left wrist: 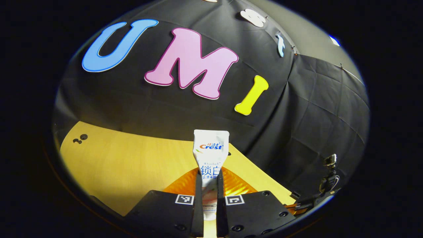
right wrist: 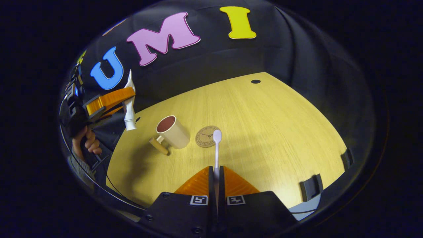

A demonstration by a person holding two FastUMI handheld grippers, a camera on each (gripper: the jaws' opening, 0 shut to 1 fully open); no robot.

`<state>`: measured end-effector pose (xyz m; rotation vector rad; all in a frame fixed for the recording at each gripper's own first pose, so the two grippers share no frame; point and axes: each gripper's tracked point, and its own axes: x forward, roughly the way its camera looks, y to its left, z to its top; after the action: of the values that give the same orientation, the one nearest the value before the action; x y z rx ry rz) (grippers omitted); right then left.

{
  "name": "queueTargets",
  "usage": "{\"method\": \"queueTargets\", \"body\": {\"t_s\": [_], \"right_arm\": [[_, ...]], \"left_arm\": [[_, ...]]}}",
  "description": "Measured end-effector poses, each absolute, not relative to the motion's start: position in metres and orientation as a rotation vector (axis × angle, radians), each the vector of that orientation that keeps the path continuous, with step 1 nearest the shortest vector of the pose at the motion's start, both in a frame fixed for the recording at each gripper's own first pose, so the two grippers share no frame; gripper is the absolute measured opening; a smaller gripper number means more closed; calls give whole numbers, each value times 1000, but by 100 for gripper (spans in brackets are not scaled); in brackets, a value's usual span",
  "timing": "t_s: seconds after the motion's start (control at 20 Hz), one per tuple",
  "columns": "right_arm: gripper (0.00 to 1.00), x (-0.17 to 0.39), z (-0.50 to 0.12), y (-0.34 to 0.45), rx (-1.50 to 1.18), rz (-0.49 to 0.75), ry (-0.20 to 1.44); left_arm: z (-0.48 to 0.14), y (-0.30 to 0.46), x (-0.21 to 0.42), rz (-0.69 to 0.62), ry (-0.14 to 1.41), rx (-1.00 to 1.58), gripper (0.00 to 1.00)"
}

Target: Put the toothbrush and toothpaste on the desktop into the cup, then pick up the cup and place it on the coaster on the desktop.

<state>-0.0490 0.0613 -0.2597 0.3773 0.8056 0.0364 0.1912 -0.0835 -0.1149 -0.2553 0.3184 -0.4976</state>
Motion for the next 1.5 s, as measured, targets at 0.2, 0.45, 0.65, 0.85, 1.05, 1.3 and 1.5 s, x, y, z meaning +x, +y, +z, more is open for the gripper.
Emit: {"method": "queueTargets", "body": {"t_s": [0.2, 0.45, 0.65, 0.85, 1.05, 1.3, 1.5], "right_arm": [[6, -63, -258, 33, 368, -37, 795], [6, -87, -261, 11, 376, -116, 794], [6, -93, -262, 4, 393, -160, 787], [6, -94, -259, 9, 395, -167, 774], [6, -101, -255, 18, 392, -170, 765], [6, -114, -249, 21, 413, -193, 744], [6, -109, -239, 32, 437, -184, 712]], "left_arm": [[-145, -92, 230, -485, 335, -231, 20], [-188, -93, 248, -474, 385, -188, 20], [-202, -96, 244, -496, 403, -154, 22], [-217, -96, 246, -499, 426, -129, 24], [-230, -95, 242, -509, 452, -132, 28], [-240, -93, 223, -540, 486, -103, 47], [-236, -88, 214, -544, 490, -87, 56]]}}
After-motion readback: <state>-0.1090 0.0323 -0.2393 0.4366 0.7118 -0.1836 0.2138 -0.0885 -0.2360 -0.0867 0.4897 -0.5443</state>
